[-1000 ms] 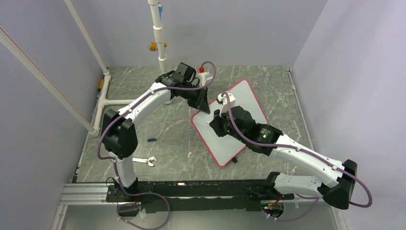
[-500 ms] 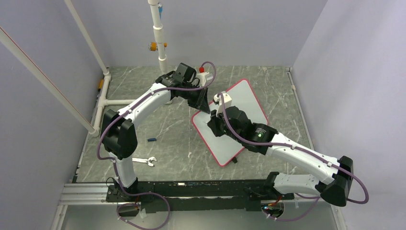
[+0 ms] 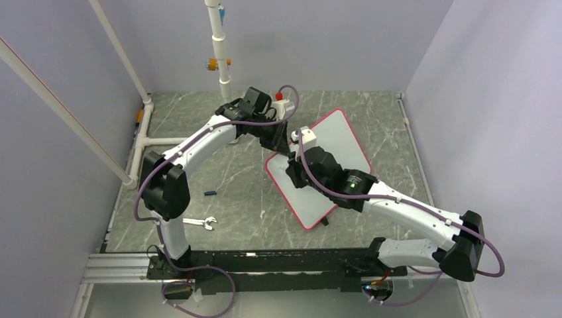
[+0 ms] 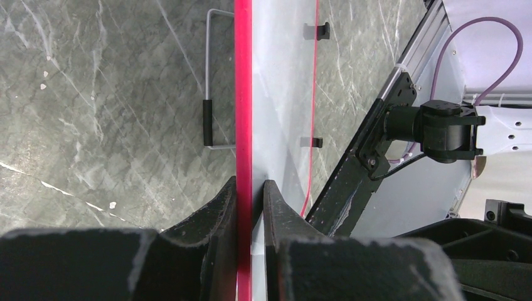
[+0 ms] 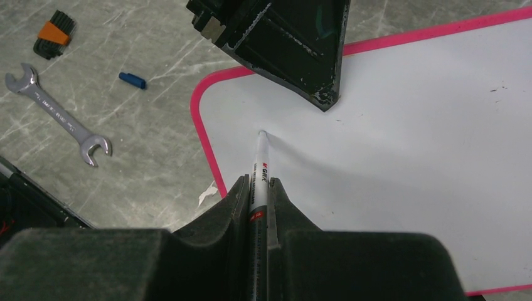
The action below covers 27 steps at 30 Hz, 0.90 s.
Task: Write a sentence on the whiteboard
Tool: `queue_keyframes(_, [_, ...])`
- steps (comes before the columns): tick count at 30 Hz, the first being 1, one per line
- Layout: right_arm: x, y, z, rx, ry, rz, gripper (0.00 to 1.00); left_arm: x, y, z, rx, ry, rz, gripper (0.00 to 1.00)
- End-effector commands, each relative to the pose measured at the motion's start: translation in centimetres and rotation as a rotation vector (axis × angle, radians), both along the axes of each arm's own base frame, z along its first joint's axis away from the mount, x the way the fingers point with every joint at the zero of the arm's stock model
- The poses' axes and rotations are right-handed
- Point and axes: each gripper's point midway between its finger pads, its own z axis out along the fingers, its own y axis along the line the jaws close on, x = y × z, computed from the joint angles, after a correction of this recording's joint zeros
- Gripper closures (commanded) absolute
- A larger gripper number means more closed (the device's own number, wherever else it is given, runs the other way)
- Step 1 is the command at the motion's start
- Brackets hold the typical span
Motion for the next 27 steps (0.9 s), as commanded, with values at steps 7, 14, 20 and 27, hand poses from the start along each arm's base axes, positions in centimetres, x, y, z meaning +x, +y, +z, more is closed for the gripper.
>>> queue_keyframes(7, [-0.3, 1.6, 1.2, 0.059, -0.011, 0.055, 1.0, 0.6, -0.2, 2.2, -0.024, -0.118, 0.003, 1.0])
queue_keyframes(14, [-1.0, 1.6, 0.5, 0.065, 0.017, 0.08, 1.0, 0.6, -0.2, 2.3, -0.025, -0.117, 0.002, 1.0])
queue_keyframes(20, [-1.7, 1.1, -0.8, 0.053, 0.049, 0.087, 1.0, 0.6, -0.2, 2.4, -0.022, -0.122, 0.002, 1.0])
queue_keyframes(27, [-2.1, -0.2, -1.8, 0.035, 0.066, 0.054, 1.0, 0.7, -0.1, 2.1, -0.015, -0.122, 0.004, 1.0])
